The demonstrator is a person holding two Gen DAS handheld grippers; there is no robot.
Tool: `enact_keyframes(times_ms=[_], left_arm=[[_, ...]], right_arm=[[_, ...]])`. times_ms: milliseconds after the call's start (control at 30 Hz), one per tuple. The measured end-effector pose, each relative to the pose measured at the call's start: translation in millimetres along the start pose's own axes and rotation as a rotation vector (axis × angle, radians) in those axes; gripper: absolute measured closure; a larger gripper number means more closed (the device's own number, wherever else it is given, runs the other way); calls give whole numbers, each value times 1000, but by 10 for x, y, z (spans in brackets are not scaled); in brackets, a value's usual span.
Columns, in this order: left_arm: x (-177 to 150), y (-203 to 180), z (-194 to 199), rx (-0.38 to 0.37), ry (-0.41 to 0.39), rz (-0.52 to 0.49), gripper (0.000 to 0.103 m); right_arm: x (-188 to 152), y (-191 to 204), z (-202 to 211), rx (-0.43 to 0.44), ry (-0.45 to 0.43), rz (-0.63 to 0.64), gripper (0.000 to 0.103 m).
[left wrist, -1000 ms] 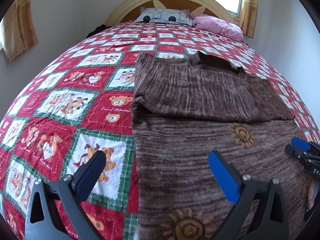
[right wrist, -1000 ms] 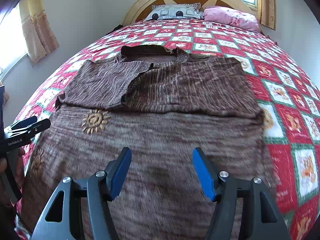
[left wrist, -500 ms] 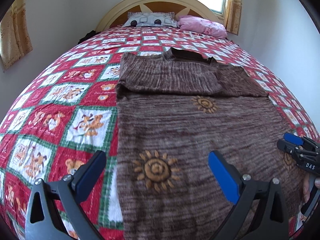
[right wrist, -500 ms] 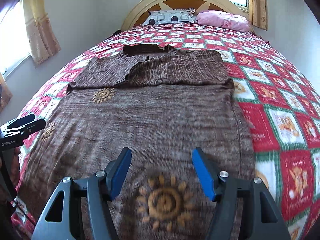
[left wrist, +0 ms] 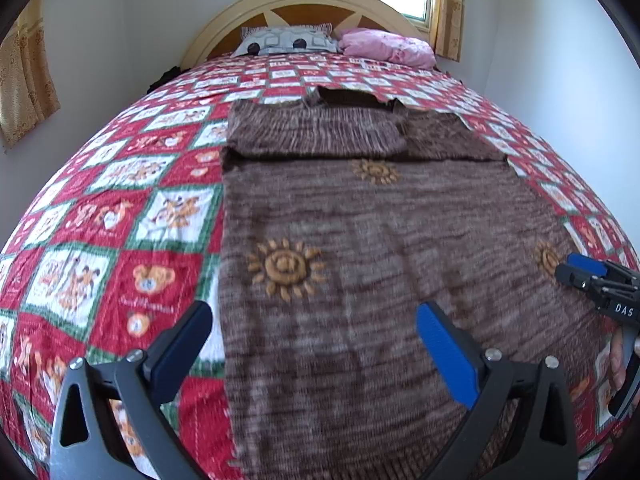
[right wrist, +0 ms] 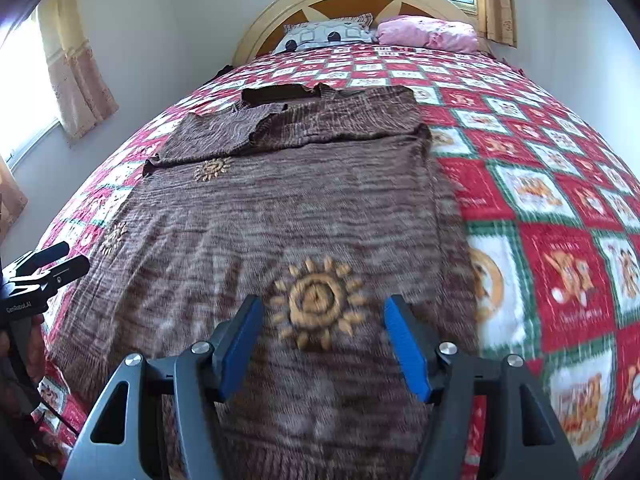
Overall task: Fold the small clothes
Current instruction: 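Raise both open tools above the folded brown sweater, then lower both tools to the ribbed hem of the sweater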
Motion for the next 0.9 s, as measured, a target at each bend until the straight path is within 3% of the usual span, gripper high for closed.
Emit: enact_keyframes(times_ms=[567, 900], left_arm=[[-511, -6, 128, 32, 25, -59, 0], [-826, 109, 174, -8, 30, -12, 0]], right_arm=[[-443, -51, 245, -11, 16, -18, 39], [-748, -170, 445, -7, 13, -52, 39]])
Point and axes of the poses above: each gripper's, at about its wrist camera, not at the fingertips, and z roughly against the way its jaws point, y to its left, x to its top, the point moved 3 cm from there along -z, roughly the way its jaws point, and after that the axes turned 10 degrees about y, right-handed, at the moved point
